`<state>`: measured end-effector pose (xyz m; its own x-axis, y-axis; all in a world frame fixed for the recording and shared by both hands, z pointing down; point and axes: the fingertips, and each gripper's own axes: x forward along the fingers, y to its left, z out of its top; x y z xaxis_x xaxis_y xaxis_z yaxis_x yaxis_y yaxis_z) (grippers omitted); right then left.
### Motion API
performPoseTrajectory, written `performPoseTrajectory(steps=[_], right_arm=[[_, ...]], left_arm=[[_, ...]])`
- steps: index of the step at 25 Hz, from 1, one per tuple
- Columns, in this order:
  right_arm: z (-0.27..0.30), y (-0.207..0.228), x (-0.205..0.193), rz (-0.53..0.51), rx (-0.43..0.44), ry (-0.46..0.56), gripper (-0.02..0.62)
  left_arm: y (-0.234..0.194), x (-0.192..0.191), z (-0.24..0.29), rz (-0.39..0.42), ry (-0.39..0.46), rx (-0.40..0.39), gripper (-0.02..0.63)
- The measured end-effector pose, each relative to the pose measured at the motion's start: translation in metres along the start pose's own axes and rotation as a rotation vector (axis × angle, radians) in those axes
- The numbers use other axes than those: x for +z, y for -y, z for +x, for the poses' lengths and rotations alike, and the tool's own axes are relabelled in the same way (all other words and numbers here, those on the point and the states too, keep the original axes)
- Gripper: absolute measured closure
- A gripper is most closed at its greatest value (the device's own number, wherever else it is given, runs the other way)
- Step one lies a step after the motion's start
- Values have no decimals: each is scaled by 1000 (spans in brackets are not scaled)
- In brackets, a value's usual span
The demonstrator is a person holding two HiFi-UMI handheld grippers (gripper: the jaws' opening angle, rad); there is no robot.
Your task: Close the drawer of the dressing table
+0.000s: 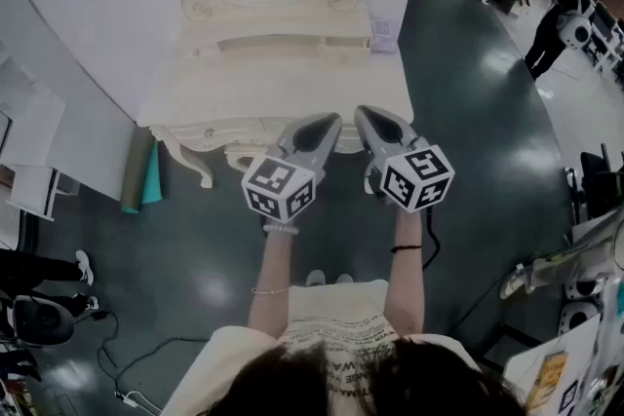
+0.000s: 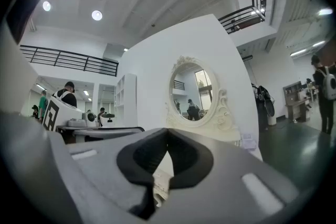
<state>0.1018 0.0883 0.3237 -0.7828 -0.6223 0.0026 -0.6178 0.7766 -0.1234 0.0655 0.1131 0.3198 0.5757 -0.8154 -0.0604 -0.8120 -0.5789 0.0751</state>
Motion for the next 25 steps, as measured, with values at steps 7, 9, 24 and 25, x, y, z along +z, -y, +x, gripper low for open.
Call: performPoseTrajectory(steps=[7, 9, 24, 25], right_arm=[[-1, -1, 0, -2, 6, -3, 592], [-3, 2, 0, -5, 0, -5, 592], [-33, 16, -12, 23, -10, -26, 592], [-32, 15, -16, 28, -8, -34, 592]], left_arm=[[1, 0, 0, 1, 0, 6, 606], [3, -1, 2, 1, -1, 6, 604], [36, -23, 0, -27, -32, 69, 604], [35, -25, -2, -29, -36, 76, 604]])
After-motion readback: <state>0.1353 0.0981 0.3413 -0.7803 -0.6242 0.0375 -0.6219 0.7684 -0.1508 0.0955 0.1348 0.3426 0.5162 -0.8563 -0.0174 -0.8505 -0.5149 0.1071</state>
